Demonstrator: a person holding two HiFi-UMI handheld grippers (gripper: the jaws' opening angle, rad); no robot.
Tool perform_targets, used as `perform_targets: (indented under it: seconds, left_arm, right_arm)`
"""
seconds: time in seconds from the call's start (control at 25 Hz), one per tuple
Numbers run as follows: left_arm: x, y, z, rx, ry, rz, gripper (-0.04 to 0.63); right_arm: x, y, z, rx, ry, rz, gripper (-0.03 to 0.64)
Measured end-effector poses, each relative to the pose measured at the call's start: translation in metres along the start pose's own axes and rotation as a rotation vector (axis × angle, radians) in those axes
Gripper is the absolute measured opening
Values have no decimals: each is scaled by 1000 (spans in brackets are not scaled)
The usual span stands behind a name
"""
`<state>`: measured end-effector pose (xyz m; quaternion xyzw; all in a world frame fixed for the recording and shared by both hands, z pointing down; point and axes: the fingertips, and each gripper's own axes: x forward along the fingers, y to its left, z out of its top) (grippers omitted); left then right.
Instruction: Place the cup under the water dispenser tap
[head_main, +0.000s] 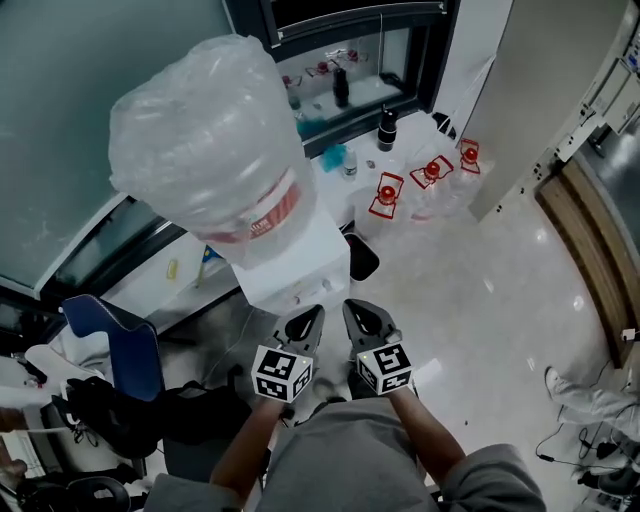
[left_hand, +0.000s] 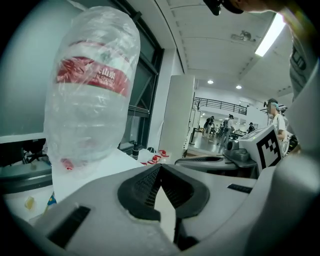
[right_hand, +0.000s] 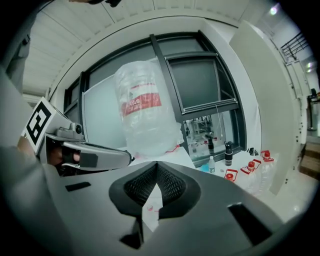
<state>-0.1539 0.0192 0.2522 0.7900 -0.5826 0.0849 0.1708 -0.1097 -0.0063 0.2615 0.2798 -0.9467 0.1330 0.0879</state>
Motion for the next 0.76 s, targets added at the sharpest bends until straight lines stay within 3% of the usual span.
perform_targets:
  seconds: [0.36, 0.76]
  left_arm:
    - [-16, -1, 35, 14, -90, 0, 9]
    - [-19, 4, 38, 9, -116, 0, 9]
  right_arm:
    - [-17, 17, 37, -60, -67, 16, 11]
    - [-18, 16, 41, -92, -70, 13, 11]
